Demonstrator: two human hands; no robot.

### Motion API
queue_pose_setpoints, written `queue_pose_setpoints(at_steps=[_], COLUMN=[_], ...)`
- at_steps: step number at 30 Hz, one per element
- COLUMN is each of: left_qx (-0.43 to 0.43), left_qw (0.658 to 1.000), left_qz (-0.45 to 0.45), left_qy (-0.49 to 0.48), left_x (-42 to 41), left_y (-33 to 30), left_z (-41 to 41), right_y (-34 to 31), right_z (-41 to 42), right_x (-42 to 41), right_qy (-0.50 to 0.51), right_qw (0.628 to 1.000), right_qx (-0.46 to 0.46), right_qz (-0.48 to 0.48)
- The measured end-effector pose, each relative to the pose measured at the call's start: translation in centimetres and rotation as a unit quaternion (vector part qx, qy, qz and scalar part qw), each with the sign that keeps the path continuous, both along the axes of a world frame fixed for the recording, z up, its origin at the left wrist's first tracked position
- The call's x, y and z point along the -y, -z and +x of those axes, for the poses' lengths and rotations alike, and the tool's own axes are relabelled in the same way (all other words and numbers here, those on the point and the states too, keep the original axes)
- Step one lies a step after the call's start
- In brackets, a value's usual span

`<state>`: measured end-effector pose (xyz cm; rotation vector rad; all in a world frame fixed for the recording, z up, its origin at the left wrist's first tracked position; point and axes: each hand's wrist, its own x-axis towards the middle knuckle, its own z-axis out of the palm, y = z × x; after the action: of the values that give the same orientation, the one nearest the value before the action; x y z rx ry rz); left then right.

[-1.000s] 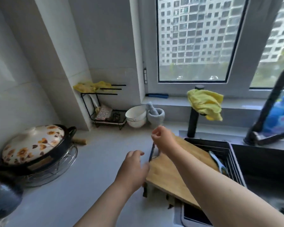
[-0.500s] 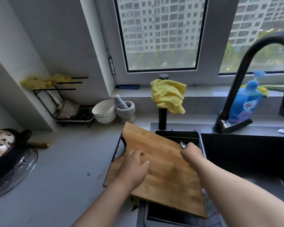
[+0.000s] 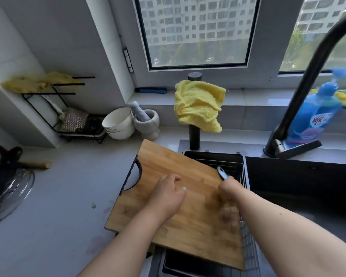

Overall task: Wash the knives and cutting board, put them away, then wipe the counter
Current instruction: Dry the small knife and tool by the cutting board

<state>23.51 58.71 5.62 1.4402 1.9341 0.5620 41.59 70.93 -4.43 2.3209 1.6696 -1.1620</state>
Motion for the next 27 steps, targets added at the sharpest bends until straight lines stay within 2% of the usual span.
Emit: queue_pose_setpoints(at_steps=[4,6,10,15,23,25,27], left_qx=[0.001,0.0,-0.003,0.019,0.111,0.115,0.119], left_qw=[1.0,1.0,1.0,1.0,0.991,0.99,0.99], left_qz=[0.001,0.002,0.005,0.009,0.012,0.014,0.016], left_qy=[0.003,0.002,0.008,-0.004,-0.077,-0.079,-0.076], left_x=[-0.6,-0.7,-0.7,-0.4,0.3,0.7,1.1], left_y=[0.4,0.4,0.4,0.1,-0.9,-1.1,-1.3], left_z=[0.2,0.2,0.2,-0.3,-2.0,-2.6,-3.1], right_y=[0.5,0.8,0.1,-2.9,-7.3,-8.3,-8.8], right_z=[0.2,0.2,-0.4,-1.6,-5.3,-6.3,-7.1], right_x=[0.2,0.3,0.6,1.7,4.4,5.0,5.3], right_qy=[-0.04,-0.053,-0.073,-0.071,-0.141,-0.137,-0.18], right_qw=[0.996,0.995,0.995,0.986,0.934,0.927,0.933], right_qx=[0.065,0.059,0.004,-0.086,-0.255,-0.272,-0.199], right_qz=[0.049,0.068,0.072,0.127,0.204,0.22,0.242])
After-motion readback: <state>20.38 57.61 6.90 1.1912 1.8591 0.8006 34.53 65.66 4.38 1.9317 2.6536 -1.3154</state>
